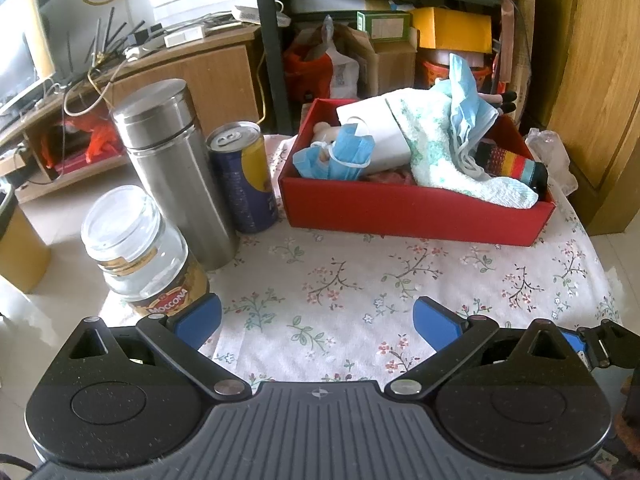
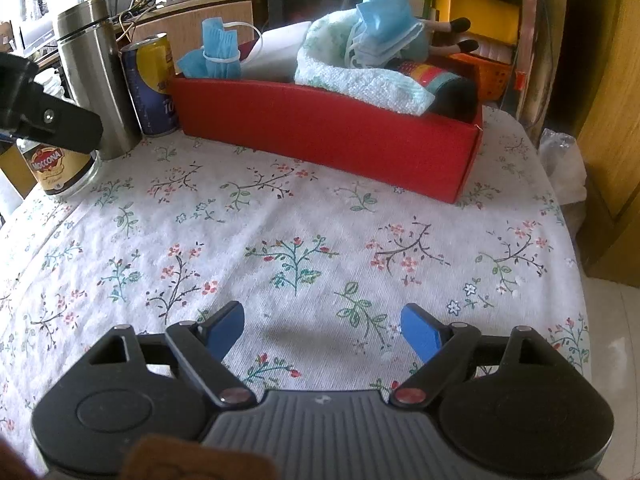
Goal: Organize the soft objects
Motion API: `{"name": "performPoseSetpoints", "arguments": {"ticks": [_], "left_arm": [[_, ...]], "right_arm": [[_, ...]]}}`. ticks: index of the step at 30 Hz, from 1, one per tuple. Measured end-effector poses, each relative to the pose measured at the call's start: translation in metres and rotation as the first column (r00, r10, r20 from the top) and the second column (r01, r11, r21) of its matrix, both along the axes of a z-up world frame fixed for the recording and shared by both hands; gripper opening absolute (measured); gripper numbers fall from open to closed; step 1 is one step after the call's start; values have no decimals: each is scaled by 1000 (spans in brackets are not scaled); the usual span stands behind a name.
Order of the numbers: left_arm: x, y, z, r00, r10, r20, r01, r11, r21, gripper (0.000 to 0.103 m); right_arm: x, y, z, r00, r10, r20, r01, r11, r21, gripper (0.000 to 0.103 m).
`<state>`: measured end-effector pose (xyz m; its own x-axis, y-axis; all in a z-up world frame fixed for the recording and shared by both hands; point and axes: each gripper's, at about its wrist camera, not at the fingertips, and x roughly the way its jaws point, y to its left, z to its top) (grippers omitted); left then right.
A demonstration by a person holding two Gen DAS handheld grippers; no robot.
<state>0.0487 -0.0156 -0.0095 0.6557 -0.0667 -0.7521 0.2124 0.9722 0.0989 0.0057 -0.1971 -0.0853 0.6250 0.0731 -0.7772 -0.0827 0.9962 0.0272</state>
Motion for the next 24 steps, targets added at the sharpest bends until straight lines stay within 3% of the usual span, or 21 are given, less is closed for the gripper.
{"name": "performPoseSetpoints", "arguments": {"ticks": [24], "left_arm": [[0, -3, -1, 1000, -6, -3, 6, 1000, 13, 97]], "right_arm": [[-2, 1, 2, 1000, 12, 13, -12, 1000, -4, 59]]}}
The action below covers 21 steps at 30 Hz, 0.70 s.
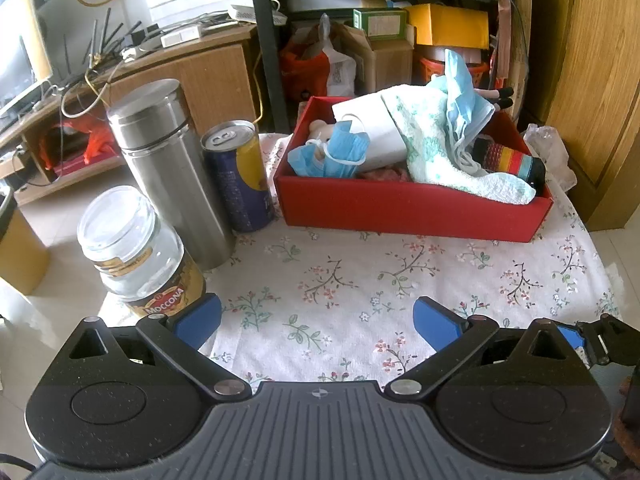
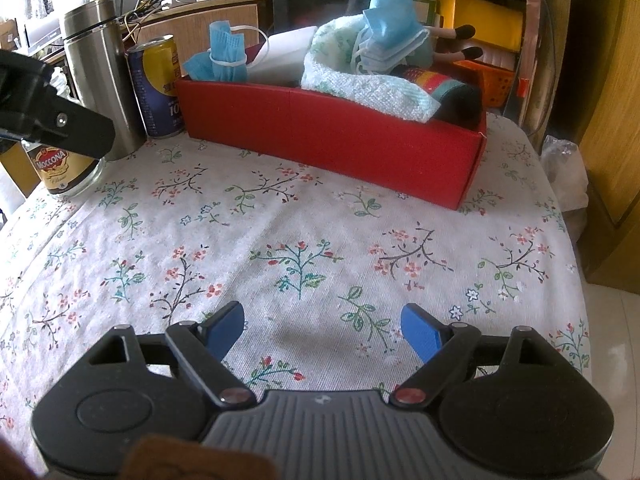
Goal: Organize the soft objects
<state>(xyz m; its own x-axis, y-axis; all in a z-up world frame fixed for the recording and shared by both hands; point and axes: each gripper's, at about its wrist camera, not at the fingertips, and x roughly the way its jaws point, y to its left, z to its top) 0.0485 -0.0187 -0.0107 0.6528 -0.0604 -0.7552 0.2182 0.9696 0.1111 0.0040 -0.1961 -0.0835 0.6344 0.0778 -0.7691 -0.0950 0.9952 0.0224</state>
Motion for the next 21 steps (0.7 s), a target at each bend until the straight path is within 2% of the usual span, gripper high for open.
{"name": "performPoseSetpoints", "arguments": {"ticks": [21], "left_arm": [[-1, -2, 0, 1000, -8, 6, 8, 1000, 9, 98]], "right_arm": [[1, 0, -3, 1000, 9, -7, -9, 1000, -7, 59]]}}
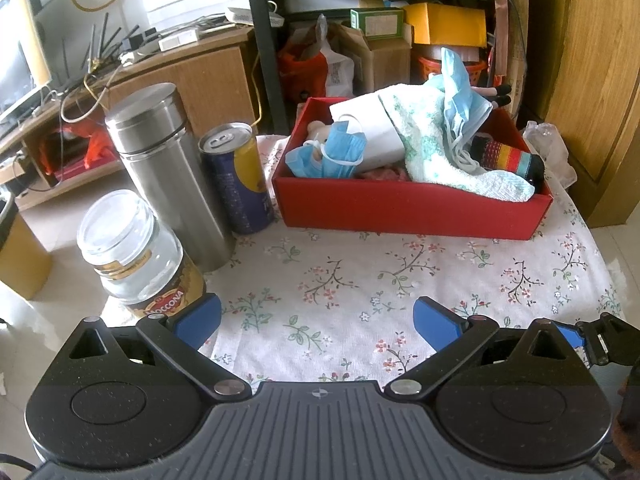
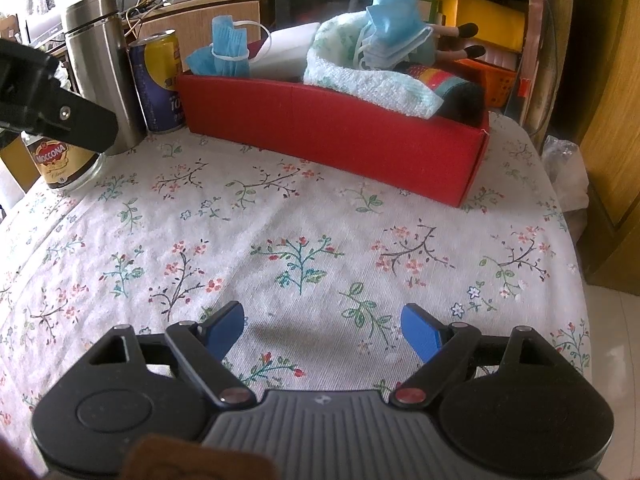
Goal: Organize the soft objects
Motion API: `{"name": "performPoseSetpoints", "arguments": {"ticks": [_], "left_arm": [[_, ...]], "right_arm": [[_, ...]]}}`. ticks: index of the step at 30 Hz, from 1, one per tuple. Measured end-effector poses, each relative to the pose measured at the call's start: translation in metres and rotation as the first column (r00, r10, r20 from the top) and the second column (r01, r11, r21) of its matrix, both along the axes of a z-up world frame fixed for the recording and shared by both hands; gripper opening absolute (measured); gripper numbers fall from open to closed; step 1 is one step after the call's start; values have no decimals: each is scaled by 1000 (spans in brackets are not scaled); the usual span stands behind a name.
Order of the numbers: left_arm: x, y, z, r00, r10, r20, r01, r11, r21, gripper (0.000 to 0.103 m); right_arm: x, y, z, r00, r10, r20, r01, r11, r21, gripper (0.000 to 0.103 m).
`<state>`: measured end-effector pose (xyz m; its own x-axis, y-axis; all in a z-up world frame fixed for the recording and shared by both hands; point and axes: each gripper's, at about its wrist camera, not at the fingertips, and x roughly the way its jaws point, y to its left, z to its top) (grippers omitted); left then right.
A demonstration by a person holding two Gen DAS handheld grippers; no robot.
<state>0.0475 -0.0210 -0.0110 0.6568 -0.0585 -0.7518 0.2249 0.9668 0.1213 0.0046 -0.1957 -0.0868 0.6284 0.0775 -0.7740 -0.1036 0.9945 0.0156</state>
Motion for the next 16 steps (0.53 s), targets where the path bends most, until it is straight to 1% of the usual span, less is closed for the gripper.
{"name": "performPoseSetpoints", "arguments": {"ticks": [16], "left_arm": [[-1, -1, 0, 1000, -4, 22, 4, 1000, 9, 98]], "right_arm": [[2, 0, -3, 1000, 4, -5, -4, 1000, -7, 60]]}}
